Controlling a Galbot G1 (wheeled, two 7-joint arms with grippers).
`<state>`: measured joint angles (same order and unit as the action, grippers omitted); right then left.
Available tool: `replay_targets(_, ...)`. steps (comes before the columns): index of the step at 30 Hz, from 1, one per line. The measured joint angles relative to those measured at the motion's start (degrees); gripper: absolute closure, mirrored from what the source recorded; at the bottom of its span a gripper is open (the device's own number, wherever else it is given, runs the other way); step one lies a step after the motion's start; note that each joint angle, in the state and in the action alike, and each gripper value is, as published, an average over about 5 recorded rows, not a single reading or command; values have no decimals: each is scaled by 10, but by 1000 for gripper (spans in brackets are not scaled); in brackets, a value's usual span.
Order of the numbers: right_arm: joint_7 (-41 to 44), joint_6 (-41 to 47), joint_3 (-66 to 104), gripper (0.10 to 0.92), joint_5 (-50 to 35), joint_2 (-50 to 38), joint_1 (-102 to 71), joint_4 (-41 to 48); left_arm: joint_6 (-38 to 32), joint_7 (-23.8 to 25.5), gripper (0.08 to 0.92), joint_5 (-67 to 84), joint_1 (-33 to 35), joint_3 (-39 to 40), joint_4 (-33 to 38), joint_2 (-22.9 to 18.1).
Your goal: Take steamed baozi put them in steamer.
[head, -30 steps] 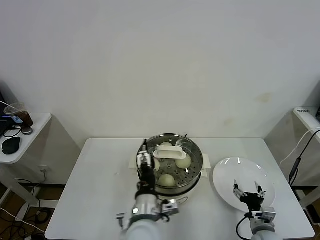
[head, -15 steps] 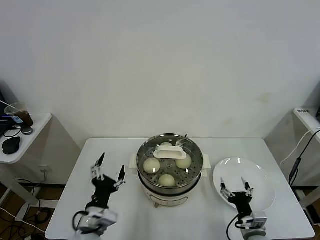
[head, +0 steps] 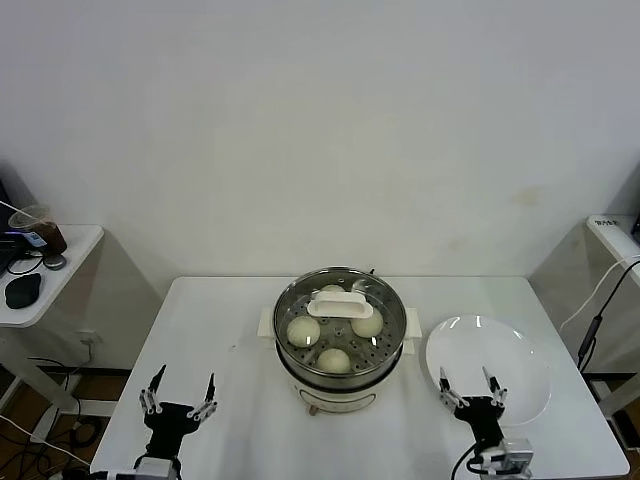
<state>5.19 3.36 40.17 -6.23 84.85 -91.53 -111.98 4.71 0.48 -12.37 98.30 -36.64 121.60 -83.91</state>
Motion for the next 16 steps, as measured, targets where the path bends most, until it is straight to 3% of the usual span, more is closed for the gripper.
replay_targets(16, 9, 26, 29, 203, 5, 11, -15, -29, -13, -1, 177, 93, 36, 5, 18, 4)
